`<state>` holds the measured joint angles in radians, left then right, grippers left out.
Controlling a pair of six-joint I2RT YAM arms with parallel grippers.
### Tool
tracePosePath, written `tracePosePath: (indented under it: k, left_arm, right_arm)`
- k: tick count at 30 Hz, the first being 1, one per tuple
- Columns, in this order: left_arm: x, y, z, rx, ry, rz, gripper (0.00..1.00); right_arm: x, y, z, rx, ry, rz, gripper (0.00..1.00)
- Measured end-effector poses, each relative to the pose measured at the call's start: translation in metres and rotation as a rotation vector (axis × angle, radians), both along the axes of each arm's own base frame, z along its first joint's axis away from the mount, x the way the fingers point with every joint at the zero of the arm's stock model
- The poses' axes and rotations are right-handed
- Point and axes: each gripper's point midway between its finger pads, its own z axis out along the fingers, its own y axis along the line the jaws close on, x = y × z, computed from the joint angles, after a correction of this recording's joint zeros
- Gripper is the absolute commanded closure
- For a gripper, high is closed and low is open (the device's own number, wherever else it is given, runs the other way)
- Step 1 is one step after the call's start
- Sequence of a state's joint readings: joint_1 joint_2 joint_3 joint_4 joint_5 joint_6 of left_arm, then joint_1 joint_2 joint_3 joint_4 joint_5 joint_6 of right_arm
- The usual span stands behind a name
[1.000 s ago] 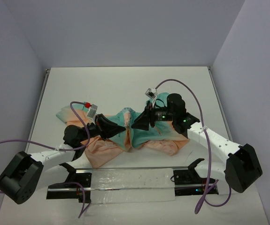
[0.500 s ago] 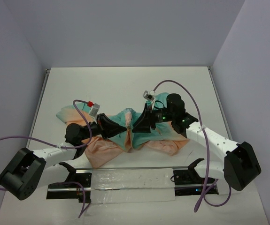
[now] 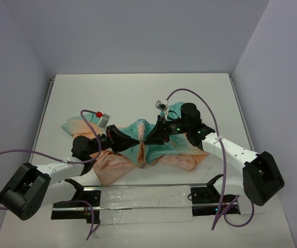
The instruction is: Zip up the jacket
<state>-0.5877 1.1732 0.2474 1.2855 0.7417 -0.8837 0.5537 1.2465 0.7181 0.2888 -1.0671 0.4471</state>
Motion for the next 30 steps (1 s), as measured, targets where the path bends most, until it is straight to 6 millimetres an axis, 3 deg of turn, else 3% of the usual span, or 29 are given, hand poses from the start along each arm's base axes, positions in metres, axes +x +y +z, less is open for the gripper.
tracePosePath:
  k: [12, 14, 19, 30]
  left_arm:
    - [0.0007, -0.0006, -0.0019, 0.002, 0.013, -0.002, 1.00]
    - [0.0006, -0.0005, -0.0017, 0.001, 0.015, -0.002, 1.00]
    - [0.0016, -0.0003, -0.0010, -0.002, 0.016, 0.004, 1.00]
    - [0.0073, 0.0006, 0.0013, -0.014, 0.020, 0.037, 1.00]
  right_arm:
    - [0.0006, 0.0008, 0.0033, 0.010, 0.003, -0.003, 0.66]
    - [0.0008, 0.0009, 0.0039, 0.011, 0.005, -0.004, 0.70]
    - [0.0016, 0.0015, 0.0060, 0.017, 0.006, -0.008, 1.00]
    - [0.0071, 0.0016, 0.0101, 0.026, 0.006, -0.060, 1.00]
